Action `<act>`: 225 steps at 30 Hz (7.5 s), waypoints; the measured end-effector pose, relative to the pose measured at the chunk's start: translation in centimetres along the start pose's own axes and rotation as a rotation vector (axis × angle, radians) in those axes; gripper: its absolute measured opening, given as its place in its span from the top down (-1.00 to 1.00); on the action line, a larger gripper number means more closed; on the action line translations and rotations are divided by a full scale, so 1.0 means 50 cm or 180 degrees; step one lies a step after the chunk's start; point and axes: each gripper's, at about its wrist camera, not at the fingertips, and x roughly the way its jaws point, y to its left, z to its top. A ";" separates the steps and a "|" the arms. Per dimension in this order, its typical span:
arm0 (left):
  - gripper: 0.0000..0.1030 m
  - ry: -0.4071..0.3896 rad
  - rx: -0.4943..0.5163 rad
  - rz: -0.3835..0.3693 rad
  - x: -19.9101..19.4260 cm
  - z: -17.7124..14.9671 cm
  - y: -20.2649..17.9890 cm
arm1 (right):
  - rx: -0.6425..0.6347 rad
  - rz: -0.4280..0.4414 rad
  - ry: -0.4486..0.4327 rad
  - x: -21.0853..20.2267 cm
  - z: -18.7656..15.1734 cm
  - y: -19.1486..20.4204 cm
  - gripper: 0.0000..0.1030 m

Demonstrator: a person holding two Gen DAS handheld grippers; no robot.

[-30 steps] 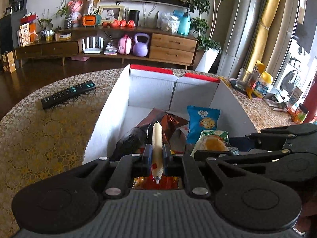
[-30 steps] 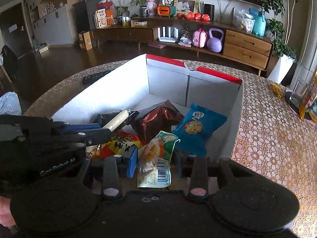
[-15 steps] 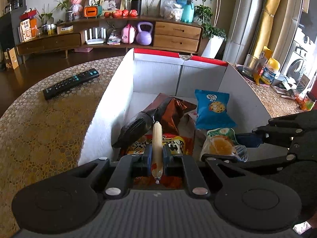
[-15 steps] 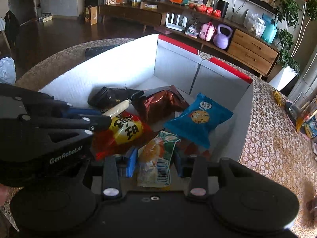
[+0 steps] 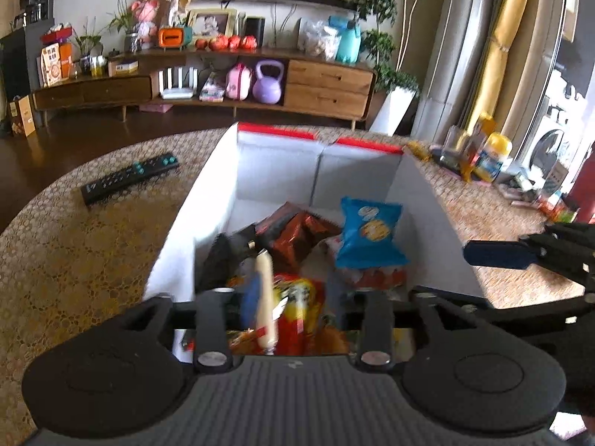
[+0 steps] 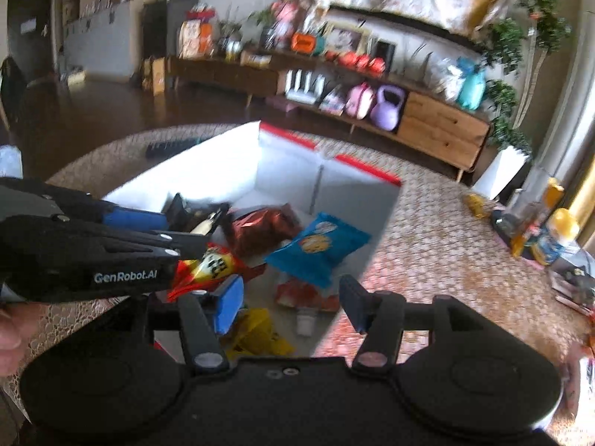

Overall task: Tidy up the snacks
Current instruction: 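Open left gripper dropping the stick in box while right gripper releases snack, then move right tool to white printed bag while left tool approaches brown wrapped candy, then close right gripper on white bag while left gripper closes on brown candy, then lift and carry the white bag and brown candy over the white box, then open right gripper dropping white bag in box while left gripper releases brown candy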

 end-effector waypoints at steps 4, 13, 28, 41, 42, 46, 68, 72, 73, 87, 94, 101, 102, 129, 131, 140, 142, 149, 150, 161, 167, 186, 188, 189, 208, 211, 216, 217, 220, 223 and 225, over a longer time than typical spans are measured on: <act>-0.27 -0.0118 0.0044 -0.0147 -0.017 0.007 -0.040 | 0.0187 -0.0158 -0.0192 -0.048 -0.027 -0.057 -0.10; -0.29 -0.0199 0.0346 -0.0404 -0.016 0.013 -0.178 | 0.0692 -0.0633 -0.0292 -0.100 -0.122 -0.210 -0.10; -0.35 -0.0146 0.0739 -0.0774 0.044 0.008 -0.373 | 0.1237 -0.1392 -0.0183 -0.115 -0.268 -0.472 -0.11; -0.35 0.0046 0.1001 -0.0887 0.134 0.001 -0.492 | 0.1314 -0.1561 0.0032 -0.067 -0.318 -0.621 -0.11; -0.35 0.0054 0.1019 -0.0895 0.140 0.000 -0.500 | 0.1313 -0.1548 0.0043 -0.063 -0.320 -0.627 -0.11; -0.35 0.0100 0.1086 -0.0922 0.163 -0.002 -0.529 | 0.1329 -0.1479 0.0099 -0.043 -0.326 -0.647 -0.11; -0.35 0.0079 0.1599 -0.1259 0.306 -0.016 -0.737 | 0.2113 -0.1177 -0.0118 -0.072 -0.423 -0.742 0.33; -0.35 0.0080 0.1666 -0.1289 0.338 -0.024 -0.779 | 0.2234 -0.1217 -0.0224 -0.110 -0.445 -0.742 0.33; -0.35 0.0083 0.1682 -0.1288 0.346 -0.026 -0.789 | 0.2263 -0.1219 -0.0253 -0.119 -0.449 -0.741 0.33; 0.17 0.0188 0.1713 -0.1261 0.414 -0.056 -0.861 | 0.2471 -0.1210 -0.0360 -0.148 -0.477 -0.732 0.32; 0.18 0.0165 0.1581 -0.1262 0.390 -0.060 -0.835 | 0.2510 -0.1189 -0.0374 -0.153 -0.477 -0.716 0.32; 0.18 0.0044 0.1537 -0.1300 0.304 -0.060 -0.784 | 0.2451 -0.1141 -0.0365 -0.154 -0.462 -0.670 0.33; 0.18 0.0026 0.1527 -0.1306 0.289 -0.061 -0.774 | 0.2428 -0.1128 -0.0350 -0.152 -0.460 -0.659 0.33; 0.18 -0.0136 0.0947 -0.1059 0.026 -0.143 -0.437 | 0.2196 -0.0720 -0.0215 -0.184 -0.431 -0.347 0.32; 0.18 -0.0157 0.0906 -0.1046 0.010 -0.149 -0.417 | 0.2163 -0.0672 -0.0219 -0.186 -0.426 -0.326 0.32; 0.18 -0.0314 0.0699 -0.0971 -0.058 -0.149 -0.336 | 0.1883 -0.0486 -0.0349 -0.203 -0.363 -0.248 0.32; 0.18 -0.0347 0.0660 -0.0951 -0.067 -0.146 -0.321 | 0.1832 -0.0457 -0.0380 -0.205 -0.346 -0.236 0.32; 0.18 -0.0444 0.0512 -0.0815 -0.089 -0.129 -0.266 | 0.1646 -0.0323 -0.0460 -0.204 -0.293 -0.197 0.32; 0.18 -0.0459 0.0495 -0.0801 -0.093 -0.125 -0.258 | 0.1616 -0.0307 -0.0474 -0.204 -0.286 -0.192 0.32; 0.18 -0.0666 0.0340 -0.0541 -0.121 -0.077 -0.168 | 0.1309 -0.0047 -0.0600 -0.193 -0.196 -0.137 0.32; 0.18 -0.0691 0.0257 -0.0412 -0.117 -0.053 -0.122 | 0.1162 0.0111 -0.0607 -0.167 -0.143 -0.104 0.32; 0.18 -0.0420 0.0284 -0.0223 -0.027 0.127 0.034 | 0.0953 0.0353 -0.0345 -0.031 -0.023 -0.030 0.32; 0.18 -0.0362 0.0310 -0.0238 -0.007 0.144 0.040 | 0.0917 0.0363 -0.0306 -0.020 -0.020 -0.024 0.32; 0.18 -0.0328 0.0325 -0.0248 0.002 0.149 0.042 | 0.0911 0.0362 -0.0281 -0.015 -0.019 -0.020 0.32; 0.18 0.0583 0.0383 -0.0127 0.277 0.198 0.031 | 0.0590 0.0207 0.0203 0.120 0.029 -0.004 0.31; 0.18 0.0626 0.0358 -0.0119 0.297 0.192 0.029 | 0.0539 0.0205 0.0223 0.125 0.027 -0.003 0.29; 0.17 0.0690 0.0322 -0.0073 0.315 0.178 0.030 | 0.0452 0.0159 0.0233 0.130 0.030 0.006 0.23; 0.17 0.0680 0.0290 -0.0069 0.317 0.176 0.031 | 0.0420 0.0130 0.0239 0.132 0.032 0.010 0.22; 0.01 0.0699 0.0210 -0.0114 0.318 0.175 0.029 | 0.0428 0.0159 0.0257 0.128 0.035 0.007 0.07; -0.18 0.0595 0.0156 -0.0151 0.290 0.177 0.023 | 0.0433 0.0130 0.0172 0.105 0.027 0.008 -0.04; -0.38 0.0441 0.0168 -0.0140 0.255 0.177 0.012 | 0.0503 0.0150 0.0115 0.086 0.021 0.003 -0.06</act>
